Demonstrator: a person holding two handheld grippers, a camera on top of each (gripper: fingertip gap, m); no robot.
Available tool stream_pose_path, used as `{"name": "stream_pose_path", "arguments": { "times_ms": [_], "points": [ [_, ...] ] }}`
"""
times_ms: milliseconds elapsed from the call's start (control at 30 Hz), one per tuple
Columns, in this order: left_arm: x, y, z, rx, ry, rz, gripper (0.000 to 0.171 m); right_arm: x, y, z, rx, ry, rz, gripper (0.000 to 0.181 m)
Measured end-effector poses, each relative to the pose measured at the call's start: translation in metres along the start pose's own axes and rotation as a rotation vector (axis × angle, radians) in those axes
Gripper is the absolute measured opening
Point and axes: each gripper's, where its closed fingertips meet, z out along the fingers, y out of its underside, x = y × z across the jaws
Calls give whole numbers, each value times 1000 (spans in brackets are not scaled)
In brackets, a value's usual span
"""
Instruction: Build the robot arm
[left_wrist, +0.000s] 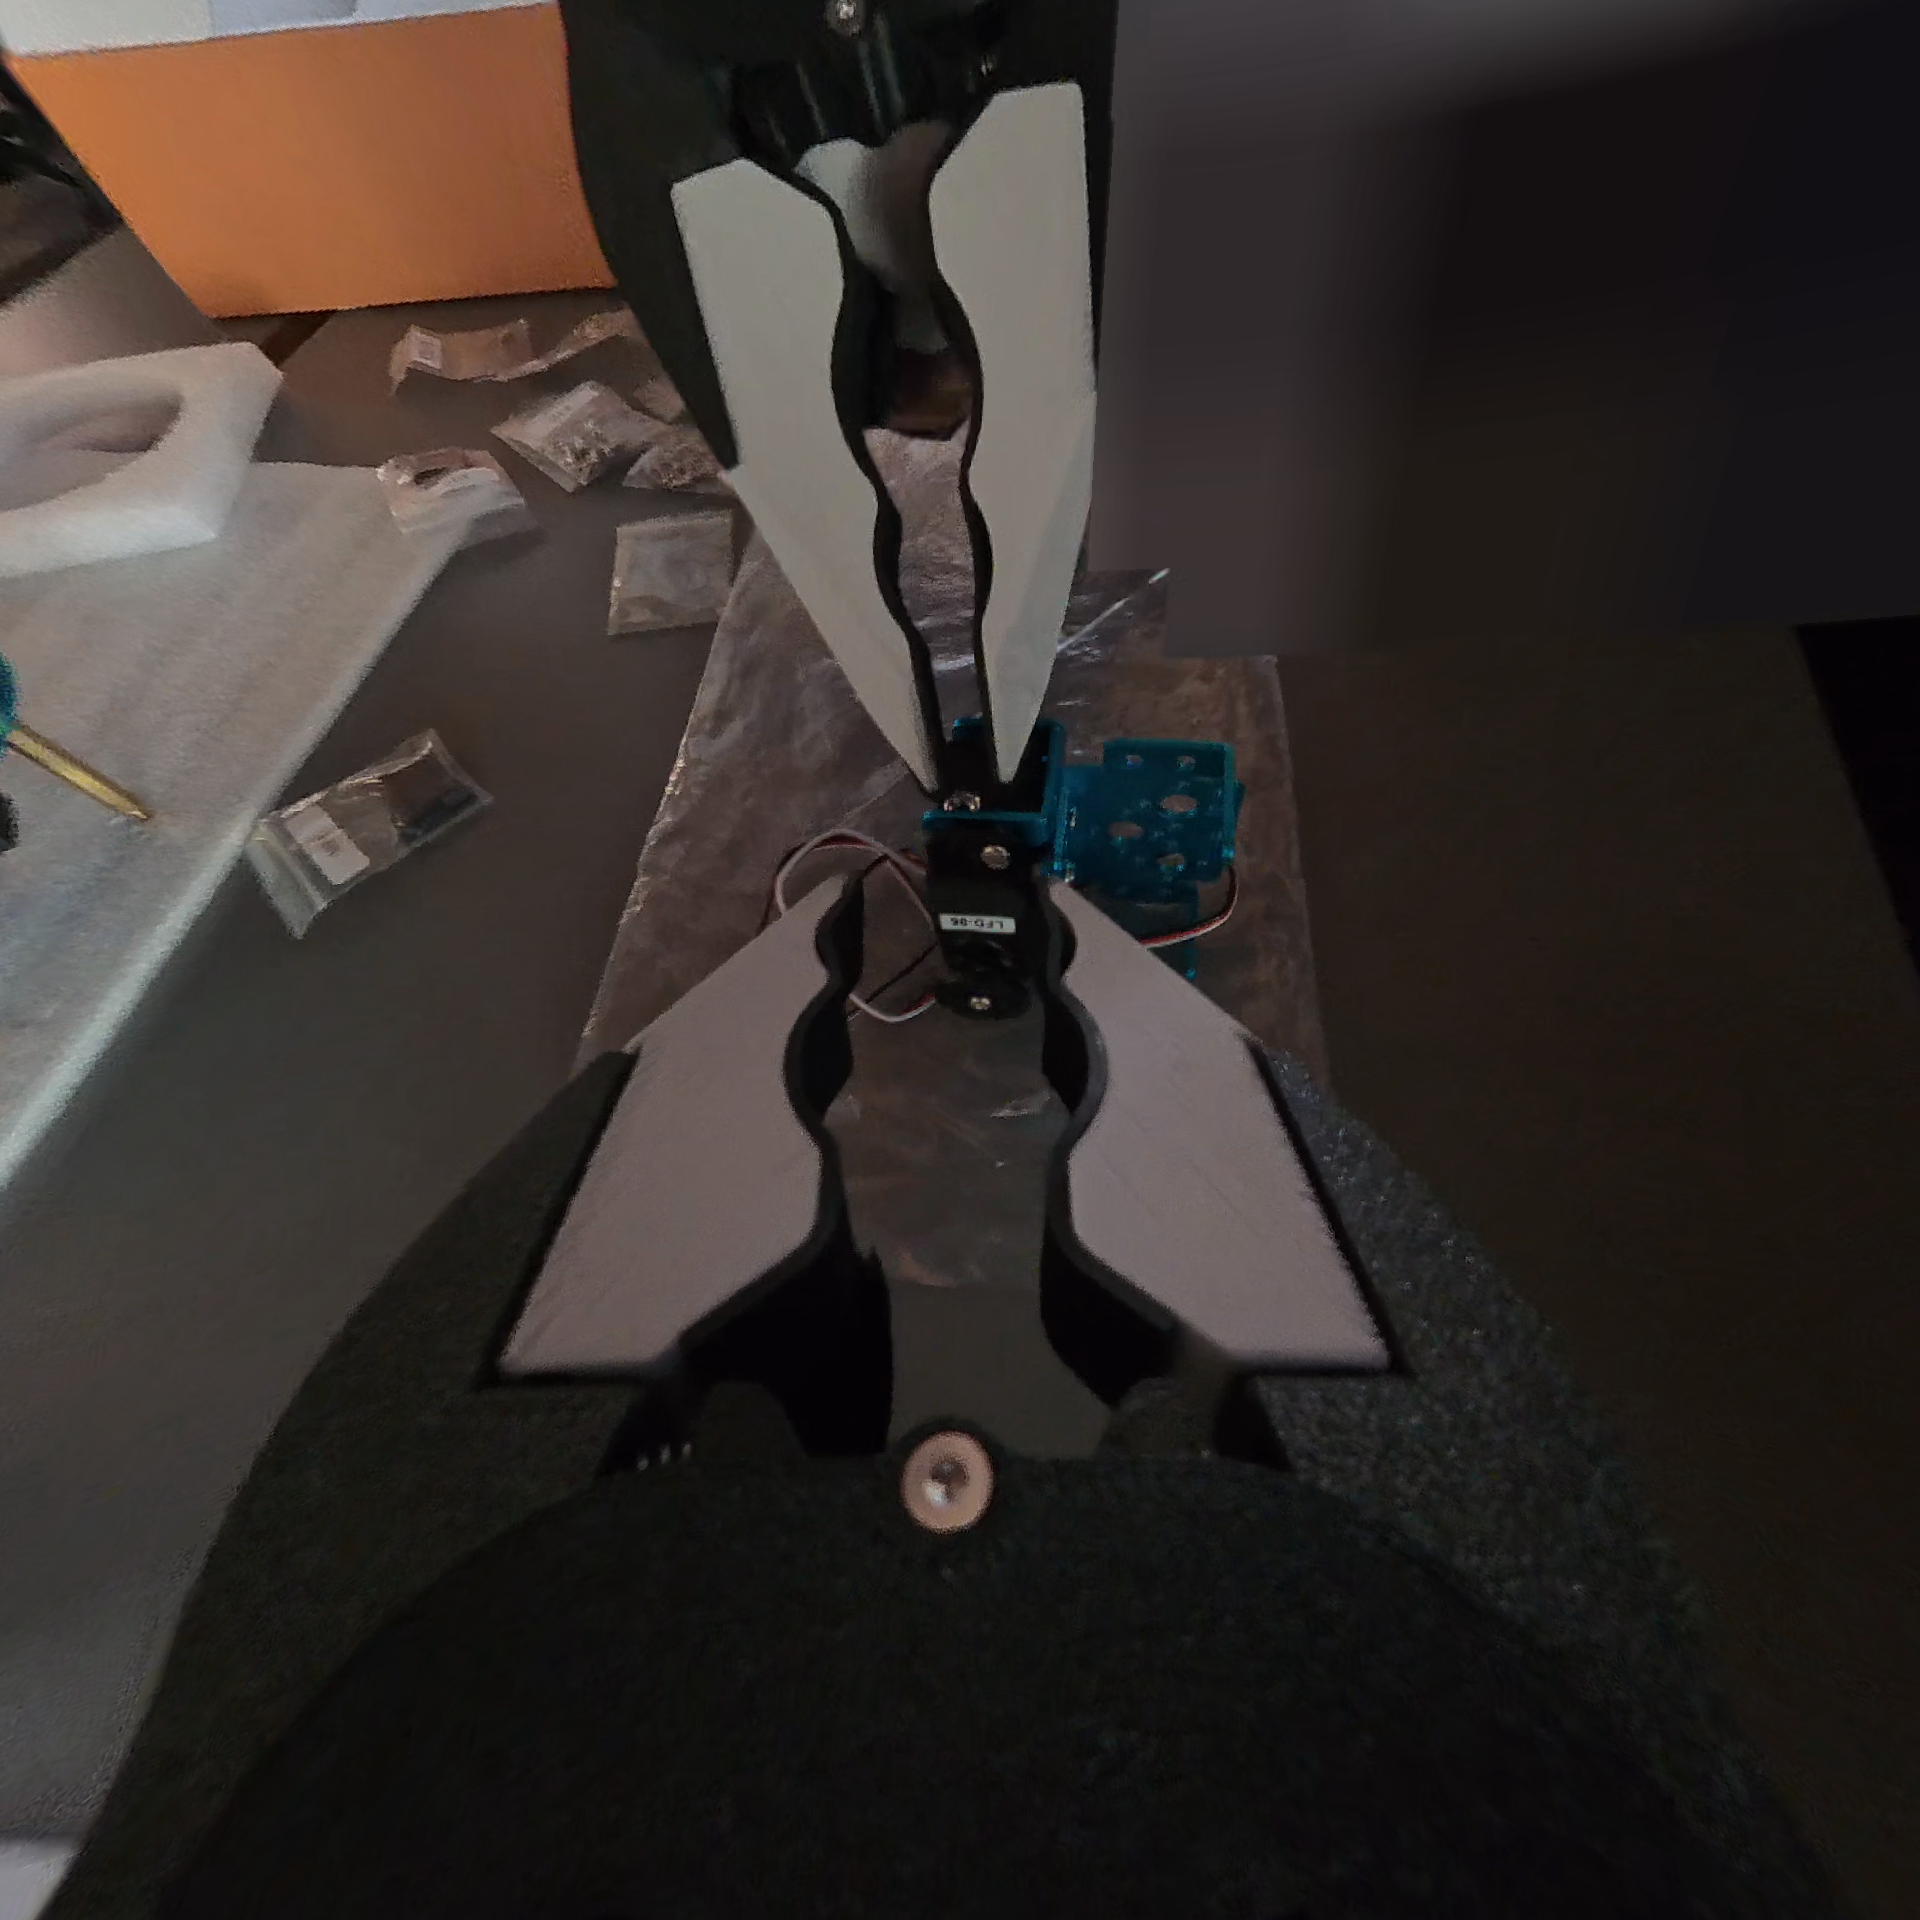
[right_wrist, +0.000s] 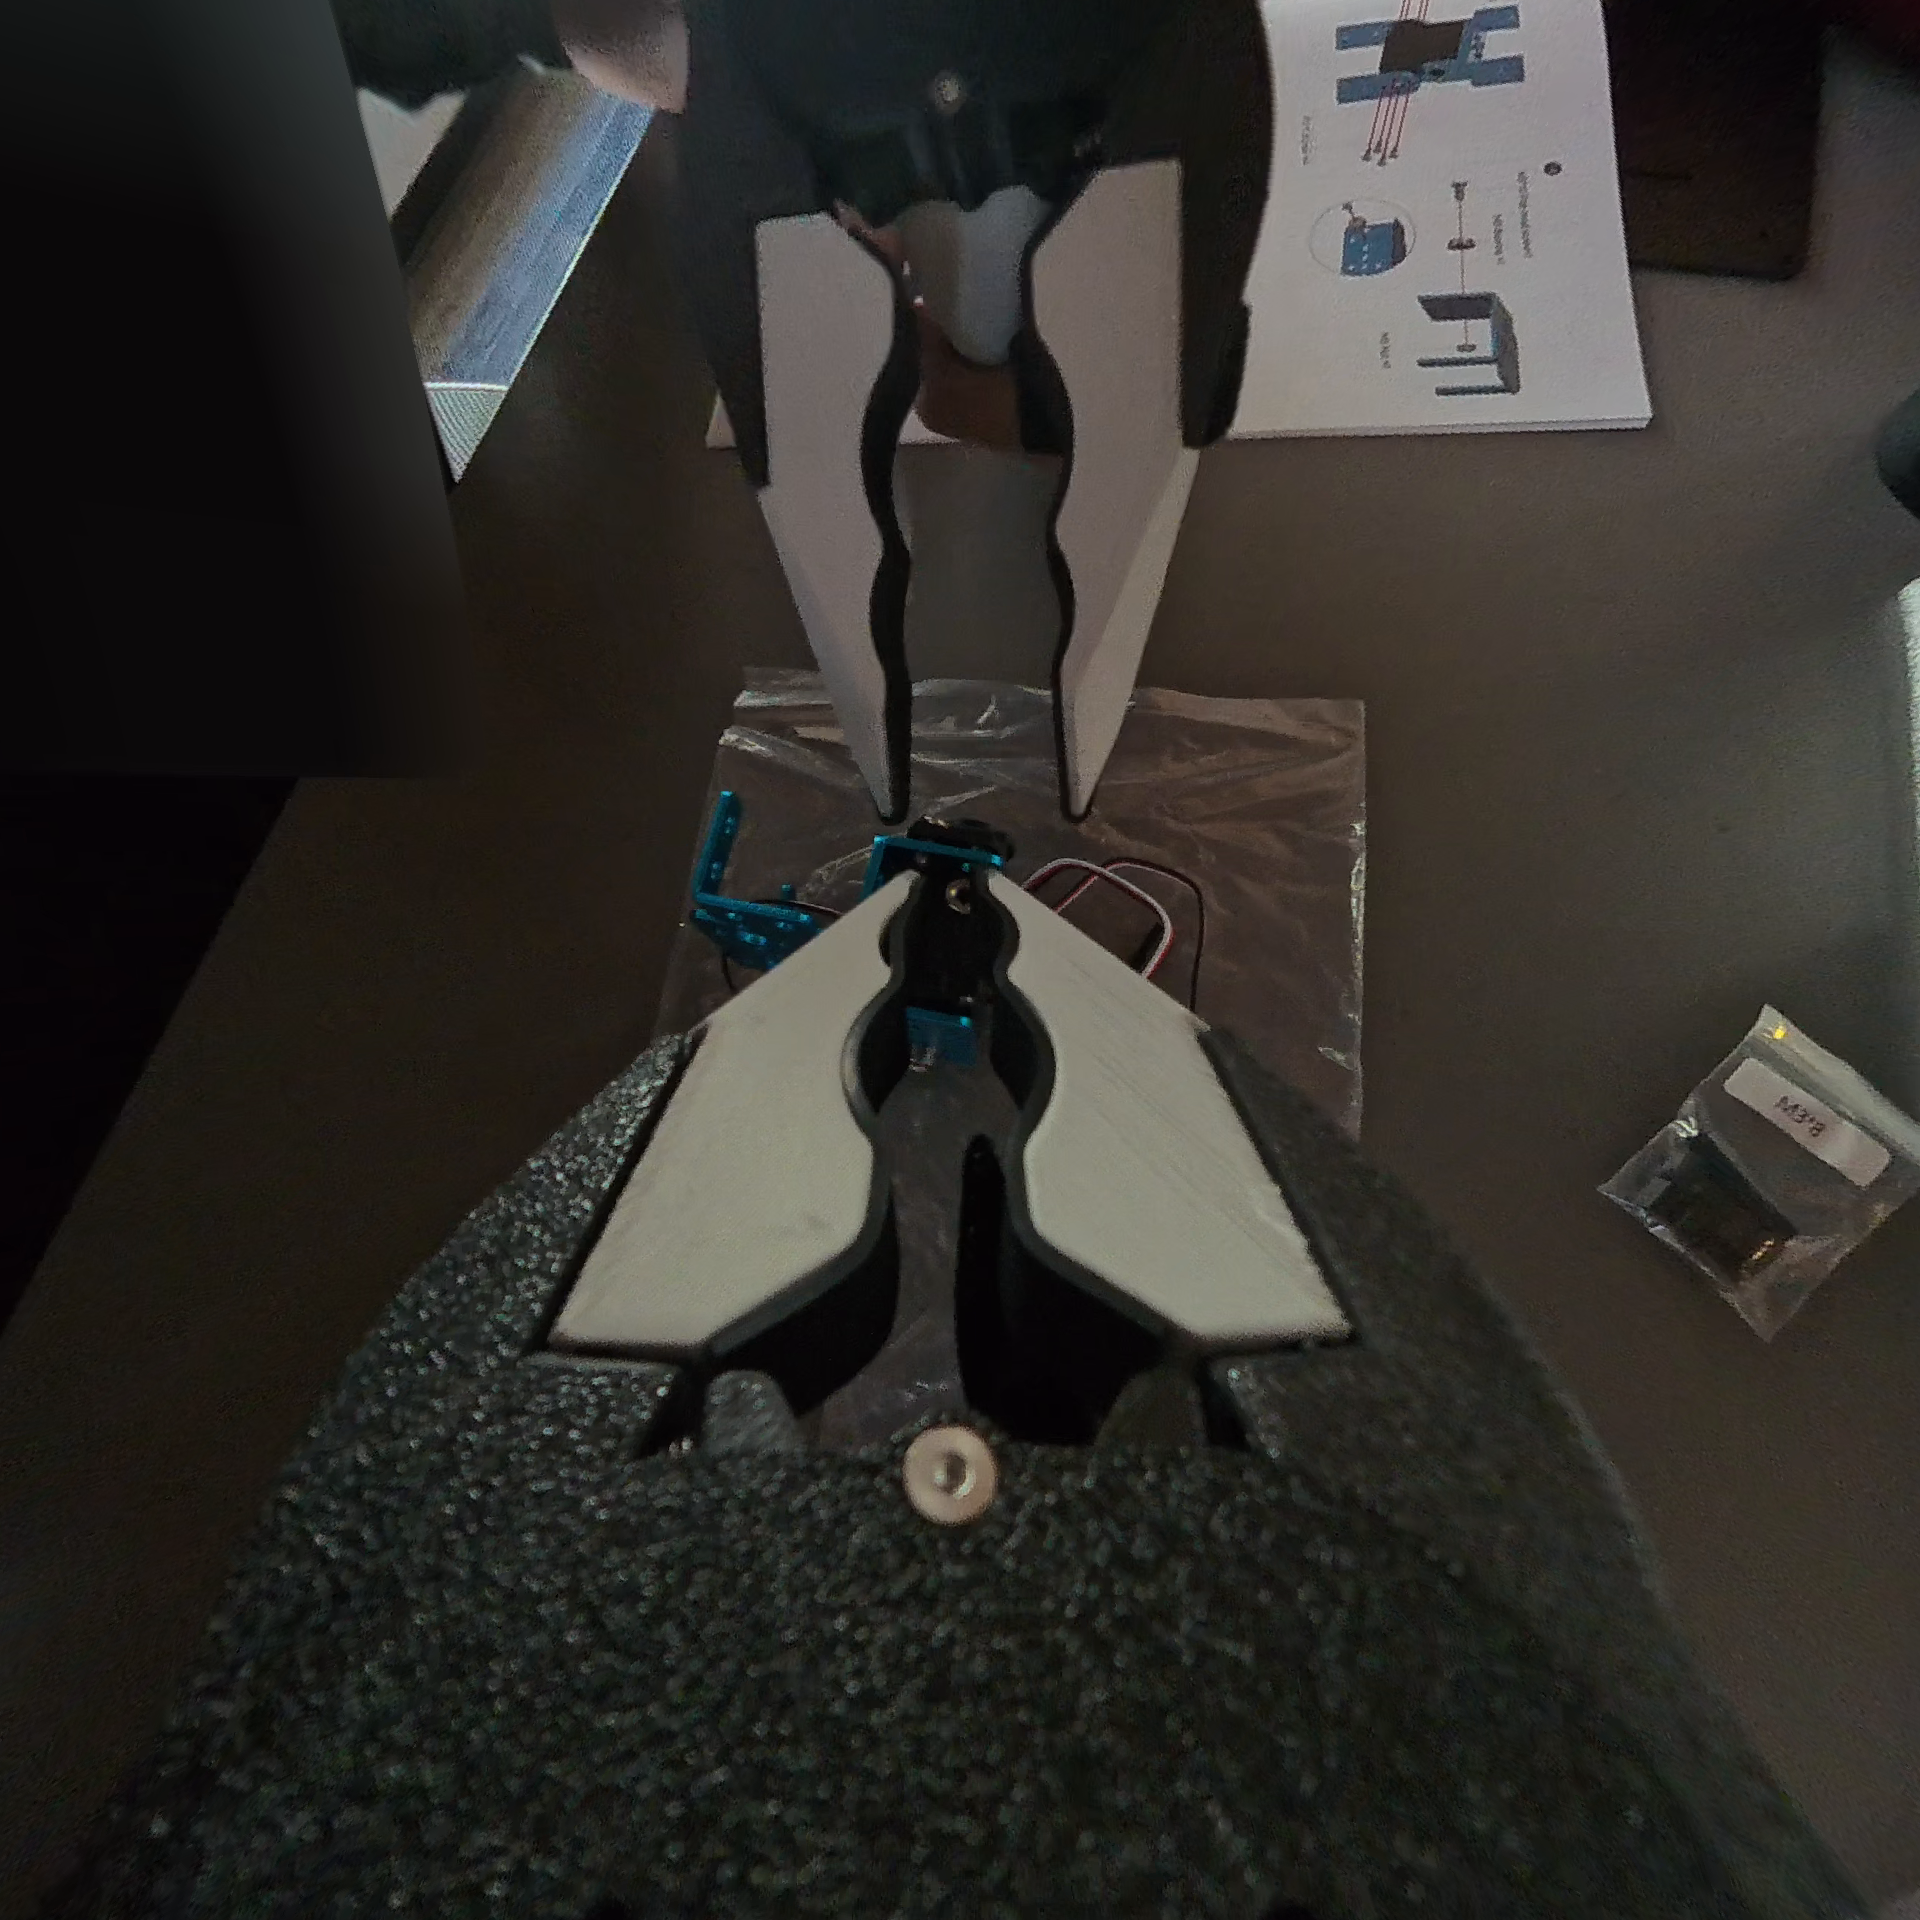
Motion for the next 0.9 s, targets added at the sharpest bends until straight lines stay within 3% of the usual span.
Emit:
{"name": "stream_pose_path", "arguments": {
  "times_ms": [133, 300, 700, 900],
  "points": [
    [5, 1, 5, 1, 132, -36, 31, 1, 1, 2, -14, 16, -16, 7],
    [8, -6, 8, 28, 185, -2, 27, 3, 4, 3, -37, 21, -4, 7],
    [7, -7, 1, 71, 157, -28, 25, -5, 3, 0, -8, -56, 14, 1],
    [-5, -8, -5, 81, 116, -50, 3, -6, 1, 2, 9, -62, -12, 2]
  ]
}}
